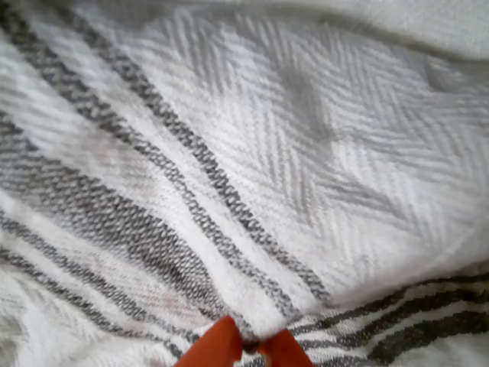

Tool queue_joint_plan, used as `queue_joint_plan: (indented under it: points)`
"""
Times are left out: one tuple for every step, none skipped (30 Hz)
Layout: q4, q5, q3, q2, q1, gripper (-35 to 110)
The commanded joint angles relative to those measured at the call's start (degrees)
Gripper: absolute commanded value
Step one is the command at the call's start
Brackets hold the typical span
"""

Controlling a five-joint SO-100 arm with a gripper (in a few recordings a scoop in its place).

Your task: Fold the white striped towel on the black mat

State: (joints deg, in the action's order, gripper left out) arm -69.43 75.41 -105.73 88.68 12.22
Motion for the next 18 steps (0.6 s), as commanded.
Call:
queue_joint_plan:
  points:
    - [-0.4,0.7,2.5,0.5,0.8,0]
    - [-0.6,0.7,4.0,0.5,1.0,0]
    - [-0.8,0.7,5.5,0.4,1.1,0]
    - [-0.7,0.5,7.2,0.3,1.4,0]
    - [-0.5,0.5,8.9,0.1,1.8,0]
    - [-0.4,0.2,10.6,-0.3,2.2,0]
    - [-0.2,0.1,12.6,-0.5,2.7,0]
    - [0.0,0.1,14.3,-1.0,3.3,0]
    - [0.4,-0.1,16.2,-1.3,3.9,0]
    - [0.5,-0.1,17.8,-1.8,4.4,0]
    - [0.9,0.0,19.4,-2.3,4.9,0]
    - [1.4,0.1,20.8,-2.8,5.5,0]
    - [1.7,0.5,22.1,-3.5,6.1,0]
    - [2.1,0.5,23.1,-4.1,6.5,0]
    - [2.5,0.8,24.0,-4.8,7.0,0]
    - [3.0,0.9,24.8,-5.6,7.6,0]
    - [4.1,1.0,25.0,-6.2,8.3,0]
    - [5.0,1.3,25.4,-6.9,8.9,0]
